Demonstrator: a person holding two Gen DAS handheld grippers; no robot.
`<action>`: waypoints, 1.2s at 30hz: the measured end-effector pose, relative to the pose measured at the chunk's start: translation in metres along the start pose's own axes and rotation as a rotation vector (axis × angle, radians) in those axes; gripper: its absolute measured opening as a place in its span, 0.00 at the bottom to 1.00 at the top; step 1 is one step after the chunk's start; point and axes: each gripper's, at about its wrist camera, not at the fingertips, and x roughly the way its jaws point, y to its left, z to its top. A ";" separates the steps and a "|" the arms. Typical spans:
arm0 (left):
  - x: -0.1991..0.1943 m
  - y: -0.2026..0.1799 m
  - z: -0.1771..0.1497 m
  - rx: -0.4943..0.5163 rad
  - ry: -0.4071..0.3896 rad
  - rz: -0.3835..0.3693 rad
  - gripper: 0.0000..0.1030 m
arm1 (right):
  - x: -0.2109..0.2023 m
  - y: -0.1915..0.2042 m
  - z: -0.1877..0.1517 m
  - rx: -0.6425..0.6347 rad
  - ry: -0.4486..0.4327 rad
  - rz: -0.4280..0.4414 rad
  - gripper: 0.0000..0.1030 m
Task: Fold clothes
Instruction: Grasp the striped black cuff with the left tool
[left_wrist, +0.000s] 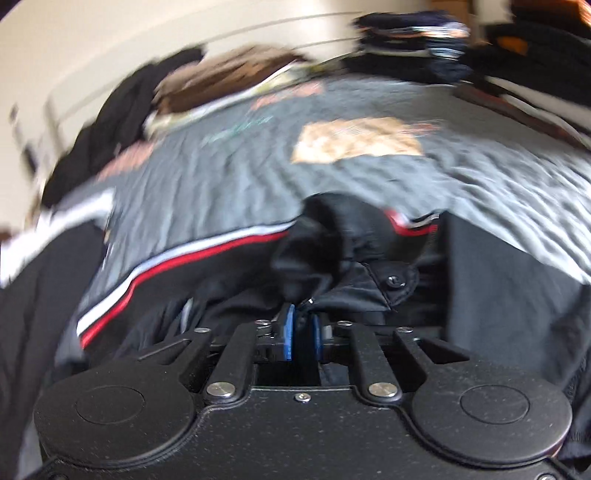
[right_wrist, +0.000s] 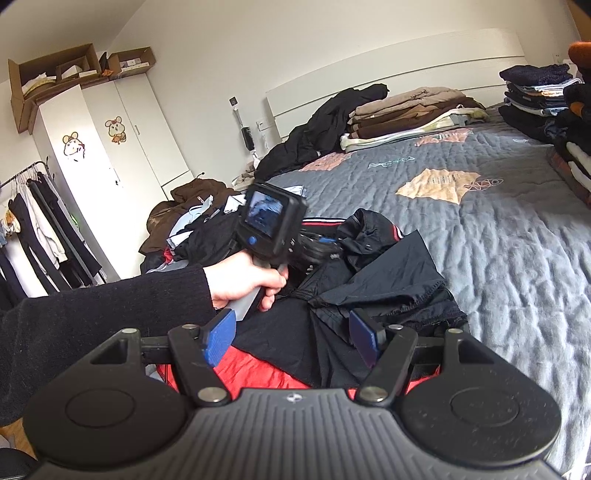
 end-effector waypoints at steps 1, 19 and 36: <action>0.000 0.006 -0.001 -0.030 0.010 -0.008 0.23 | 0.001 -0.001 0.000 0.000 0.001 0.000 0.65; 0.013 -0.118 -0.029 0.725 -0.215 0.202 0.41 | 0.008 0.002 -0.002 0.007 0.014 0.012 0.65; 0.015 0.026 -0.014 -0.016 0.074 0.079 0.25 | 0.008 -0.003 -0.003 0.048 0.018 0.020 0.65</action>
